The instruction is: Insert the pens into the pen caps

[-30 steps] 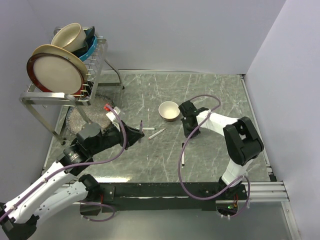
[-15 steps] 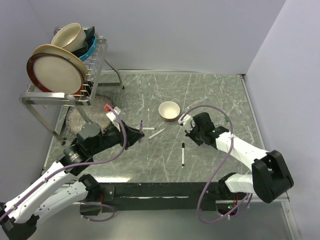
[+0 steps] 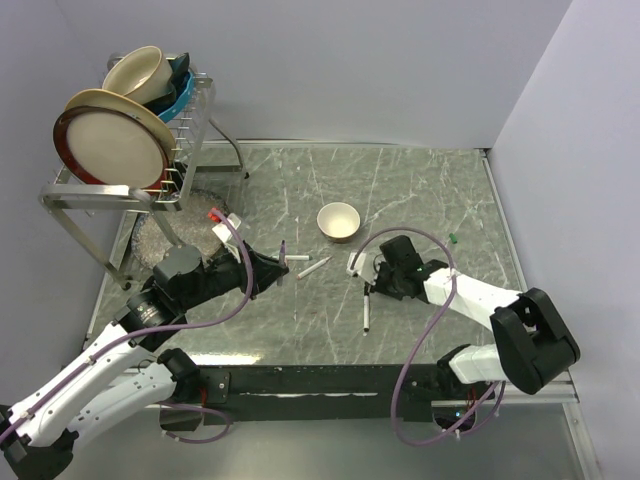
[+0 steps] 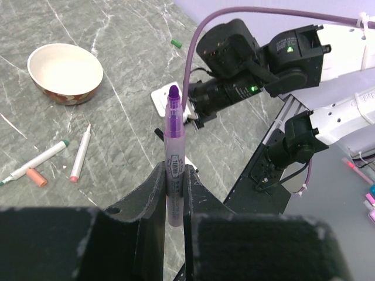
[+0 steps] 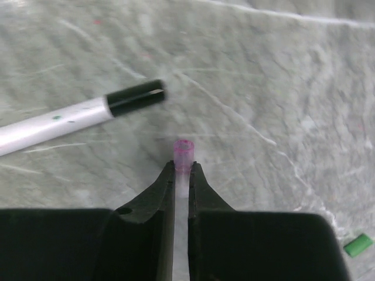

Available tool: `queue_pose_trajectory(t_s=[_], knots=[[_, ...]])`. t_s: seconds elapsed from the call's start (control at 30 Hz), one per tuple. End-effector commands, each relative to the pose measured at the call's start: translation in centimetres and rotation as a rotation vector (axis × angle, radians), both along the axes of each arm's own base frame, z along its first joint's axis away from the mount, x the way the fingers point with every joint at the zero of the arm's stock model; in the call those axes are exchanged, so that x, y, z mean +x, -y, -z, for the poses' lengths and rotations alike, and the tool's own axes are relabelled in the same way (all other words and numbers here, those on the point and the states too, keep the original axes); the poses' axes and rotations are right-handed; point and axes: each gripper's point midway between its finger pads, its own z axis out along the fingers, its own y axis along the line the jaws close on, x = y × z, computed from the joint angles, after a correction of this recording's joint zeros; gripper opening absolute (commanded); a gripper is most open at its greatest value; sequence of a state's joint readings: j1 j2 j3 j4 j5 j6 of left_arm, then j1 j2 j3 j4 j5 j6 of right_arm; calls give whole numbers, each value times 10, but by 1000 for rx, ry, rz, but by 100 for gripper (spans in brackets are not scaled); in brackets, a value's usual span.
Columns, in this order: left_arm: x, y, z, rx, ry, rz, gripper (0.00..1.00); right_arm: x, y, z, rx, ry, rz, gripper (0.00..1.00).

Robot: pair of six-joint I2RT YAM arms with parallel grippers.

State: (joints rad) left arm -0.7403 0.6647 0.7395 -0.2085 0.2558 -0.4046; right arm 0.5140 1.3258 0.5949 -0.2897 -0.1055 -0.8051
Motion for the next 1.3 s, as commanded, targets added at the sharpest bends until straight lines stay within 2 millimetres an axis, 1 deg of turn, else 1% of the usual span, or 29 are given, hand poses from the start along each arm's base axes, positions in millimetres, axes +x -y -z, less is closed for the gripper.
queue_pose_trajectory(t_s=[0.0,0.03,0.07,0.17,0.2,0.23,0.33,0.4,0.47,0.6,0.7,0.77,0.8,0.83,0.87,0.9,0.93,0.97,1.0,1.03,1.07,1.1,1.13,1.17,1.2,1.23,1.27], knots=[[1,-1,-7,-13,37,-5,1,0,-8,1,-20,36,-82,14],[0,-2,-7,-16,38,-4,1,0,-7,1,-23,34,-80,16],[0,-2,-8,-18,38,-5,1,0,-8,1,-21,32,-83,20],[-1,-2,-9,-21,42,1,1,-3,-6,5,-44,-1,-90,26],[-1,-1,-9,-22,41,2,1,-2,-7,3,-43,-4,-89,27],[-2,-2,-9,-22,43,6,1,-4,-6,6,-55,-23,-89,28],[-3,-2,-10,-24,43,5,1,-6,-7,6,-60,-30,-105,34],[-2,-2,-10,-25,44,4,1,-7,-6,6,-65,-31,-108,40],[-2,-3,-11,-27,47,-2,1,-6,-7,6,-68,-29,-113,42],[-2,-3,-11,-26,45,-1,1,-6,-10,3,-47,-18,-113,42],[-2,-3,-10,-25,44,1,1,-3,-15,-8,-8,13,-106,42],[-2,-3,-11,-27,47,-1,1,4,-17,-25,27,72,-81,43],[-3,-3,-11,-28,47,2,1,10,-16,-33,45,103,-27,43],[-3,-3,-11,-27,50,6,1,16,-15,-47,74,142,19,44],[-4,-2,-11,-28,48,9,1,18,-14,-54,114,141,83,46],[-4,-2,-11,-27,47,9,1,21,-18,-70,155,153,112,47],[-4,-2,-12,-29,49,12,1,25,-18,-79,184,166,151,48],[-4,-2,-11,-27,49,12,1,30,-18,-87,239,171,252,48],[-4,-1,-11,-26,48,15,1,43,-22,-106,302,230,319,48],[-4,-2,-11,-26,48,15,1,55,-12,-118,315,281,438,47],[-4,-2,-11,-27,50,15,1,66,-15,-140,419,294,579,48],[-5,-2,-11,-27,49,16,1,72,-14,-146,452,294,666,47],[-4,-2,-11,-27,49,13,1,78,-7,-154,471,313,775,48],[-5,-2,-12,-28,50,13,1,86,-12,-175,583,299,896,46],[-5,-2,-11,-28,50,15,1,84,-8,-169,569,261,976,44],[-5,-3,-12,-30,53,13,1,85,-5,-173,591,256,1050,44],[-5,-3,-12,-31,55,13,1,86,-11,-178,672,205,1133,45]])
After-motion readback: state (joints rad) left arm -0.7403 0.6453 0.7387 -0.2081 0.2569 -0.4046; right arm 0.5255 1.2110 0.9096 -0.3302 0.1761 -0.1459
